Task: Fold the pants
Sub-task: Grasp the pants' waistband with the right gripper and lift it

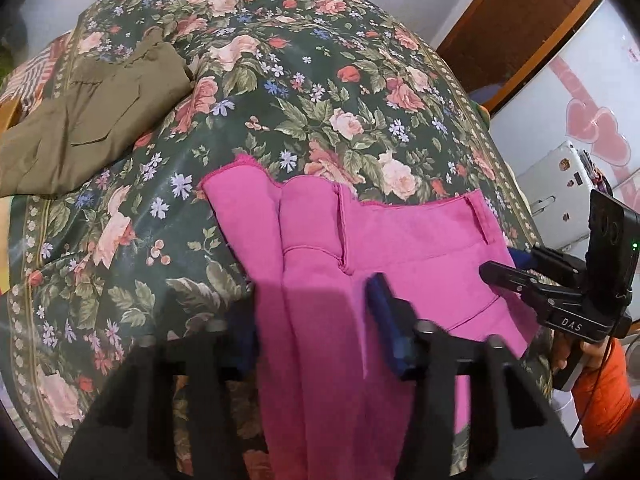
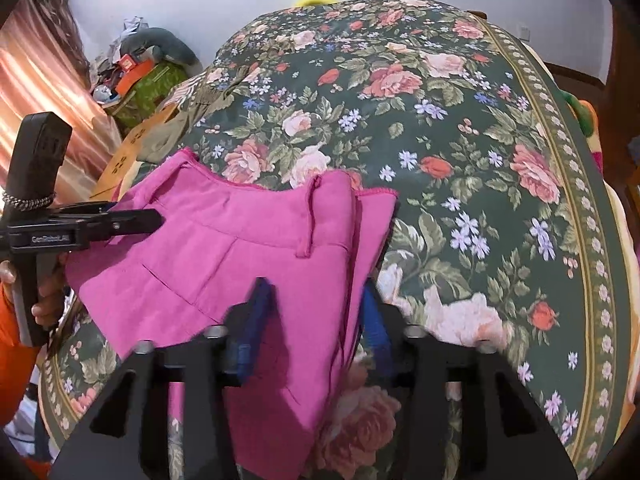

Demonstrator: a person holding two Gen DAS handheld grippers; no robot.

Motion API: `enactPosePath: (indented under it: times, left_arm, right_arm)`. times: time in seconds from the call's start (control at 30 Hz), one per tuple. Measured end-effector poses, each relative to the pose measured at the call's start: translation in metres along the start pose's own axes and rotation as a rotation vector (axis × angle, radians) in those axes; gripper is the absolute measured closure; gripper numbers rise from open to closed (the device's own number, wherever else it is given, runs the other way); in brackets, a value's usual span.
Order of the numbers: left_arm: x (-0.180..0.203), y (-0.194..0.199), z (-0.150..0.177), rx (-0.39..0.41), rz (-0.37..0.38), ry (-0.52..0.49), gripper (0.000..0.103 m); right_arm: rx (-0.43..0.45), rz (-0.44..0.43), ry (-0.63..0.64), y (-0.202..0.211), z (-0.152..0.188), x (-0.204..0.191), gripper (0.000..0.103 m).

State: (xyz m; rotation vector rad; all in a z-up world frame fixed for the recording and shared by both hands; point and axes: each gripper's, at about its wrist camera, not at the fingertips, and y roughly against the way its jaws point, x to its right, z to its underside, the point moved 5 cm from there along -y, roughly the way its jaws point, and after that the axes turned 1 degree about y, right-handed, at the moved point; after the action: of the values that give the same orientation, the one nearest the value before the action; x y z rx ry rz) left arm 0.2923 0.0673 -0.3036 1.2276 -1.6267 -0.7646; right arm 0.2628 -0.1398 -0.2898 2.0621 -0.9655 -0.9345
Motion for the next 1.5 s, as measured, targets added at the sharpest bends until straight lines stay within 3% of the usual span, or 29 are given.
enactPosePath:
  times: [0.17, 0.47, 0.77, 1.0, 1.2, 1.33, 1.5]
  left_arm:
    - [0.007, 0.008, 0.003, 0.034, -0.045, -0.035, 0.074]
    - [0.017, 0.055, 0.011, 0.155, -0.111, -0.111, 0.081]
    - [-0.008, 0.120, -0.010, 0.324, -0.174, -0.129, 0.081]
    - [-0.063, 0.154, -0.059, 0.443, -0.263, -0.087, 0.081]
    - [-0.126, 0.167, -0.105, 0.511, -0.295, 0.003, 0.081]
    - [-0.170, 0.157, -0.128, 0.509, -0.305, 0.066, 0.081]
    - [-0.227, 0.115, -0.148, 0.450, -0.320, 0.134, 0.081]
  right_arm:
    - [0.034, 0.034, 0.028, 0.006, -0.003, -0.008, 0.091]
    - [0.139, 0.049, 0.111, 0.038, -0.022, -0.041, 0.094]
    - [0.229, 0.040, 0.176, 0.048, -0.067, -0.083, 0.094]
    - [0.303, 0.004, 0.223, 0.032, -0.138, -0.125, 0.094]
    - [0.344, -0.012, 0.290, 0.004, -0.201, -0.161, 0.094]
    - [0.332, -0.004, 0.336, -0.033, -0.231, -0.179, 0.094]
    - [0.291, -0.024, 0.337, -0.083, -0.250, -0.182, 0.094]
